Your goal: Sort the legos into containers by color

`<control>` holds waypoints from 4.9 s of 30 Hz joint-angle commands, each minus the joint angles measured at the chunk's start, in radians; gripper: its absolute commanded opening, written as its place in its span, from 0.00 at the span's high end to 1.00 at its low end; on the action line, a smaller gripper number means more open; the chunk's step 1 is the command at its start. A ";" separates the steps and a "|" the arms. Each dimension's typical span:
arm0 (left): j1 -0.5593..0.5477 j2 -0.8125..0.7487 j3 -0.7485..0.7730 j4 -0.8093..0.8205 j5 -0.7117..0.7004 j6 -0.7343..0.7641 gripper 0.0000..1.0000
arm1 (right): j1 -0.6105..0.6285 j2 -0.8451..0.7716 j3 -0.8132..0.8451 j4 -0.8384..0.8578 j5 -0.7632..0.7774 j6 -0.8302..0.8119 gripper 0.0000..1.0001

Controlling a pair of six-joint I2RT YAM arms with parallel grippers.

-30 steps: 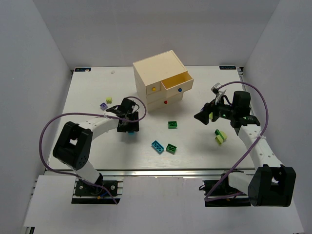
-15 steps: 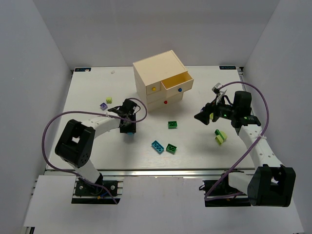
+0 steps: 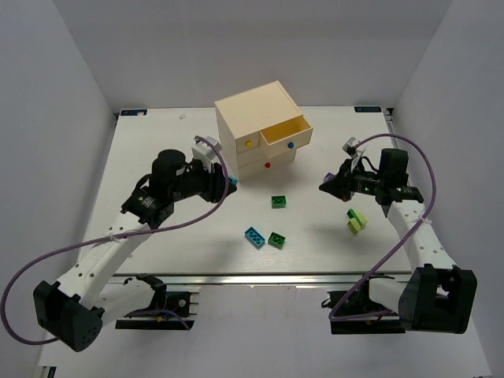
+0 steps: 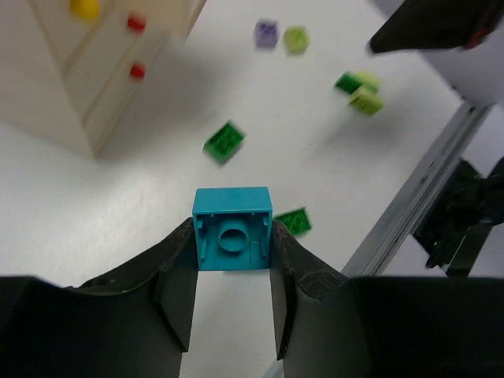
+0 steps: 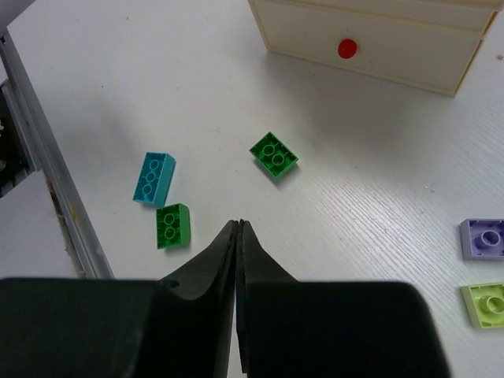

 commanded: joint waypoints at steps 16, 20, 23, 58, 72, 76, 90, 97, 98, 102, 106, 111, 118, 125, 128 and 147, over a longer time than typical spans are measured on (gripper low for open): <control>-0.001 0.746 0.874 0.052 0.123 0.101 0.93 | -0.001 -0.023 0.022 -0.005 -0.010 -0.036 0.90; -0.001 0.804 0.919 0.045 0.116 0.101 0.85 | -0.001 -0.021 0.022 -0.008 -0.010 -0.041 0.89; -0.001 0.823 0.942 0.026 0.121 0.098 0.79 | -0.001 -0.018 0.023 -0.012 -0.010 -0.044 0.88; -0.038 0.860 1.097 -0.052 0.084 0.079 0.54 | 0.002 -0.021 0.020 -0.046 -0.071 -0.104 0.59; -0.007 -0.043 0.057 0.126 -0.471 0.007 0.32 | 0.595 0.133 0.011 -0.045 0.450 -0.288 0.31; -0.007 -0.192 -0.131 0.107 -0.673 0.015 0.21 | 0.804 0.276 0.088 0.028 0.733 -0.180 0.28; -0.007 -0.344 -0.273 0.112 -0.873 0.047 0.20 | 0.944 0.621 0.394 -0.100 0.840 0.205 0.14; -0.007 -0.360 -0.270 0.103 -0.896 0.052 0.20 | 0.984 0.635 0.375 -0.110 0.873 0.246 0.14; -0.007 -0.363 -0.272 0.104 -0.896 0.052 0.20 | 0.988 0.635 0.369 -0.110 0.889 0.240 0.15; -0.007 -0.361 -0.272 0.104 -0.895 0.053 0.20 | 1.002 0.623 0.323 -0.091 0.913 0.229 0.19; -0.007 -0.357 -0.270 0.101 -0.891 0.055 0.20 | 1.025 0.618 0.275 -0.074 0.933 0.222 0.23; -0.007 -0.357 -0.272 0.103 -0.890 0.055 0.20 | 1.036 0.615 0.253 -0.054 0.974 0.214 0.36; -0.007 -0.357 -0.273 0.107 -0.878 0.053 0.20 | 1.045 0.592 0.241 -0.046 0.959 0.165 0.76; -0.007 -0.361 -0.275 0.109 -0.873 0.052 0.20 | 1.016 0.461 0.385 -0.109 0.755 0.016 1.00; -0.007 -0.361 -0.275 0.108 -0.875 0.053 0.20 | 0.979 0.424 0.512 -0.146 0.789 -0.050 1.00; -0.007 -0.349 -0.275 0.107 -0.856 0.056 0.20 | 0.596 0.476 0.908 -0.132 0.886 -0.475 1.00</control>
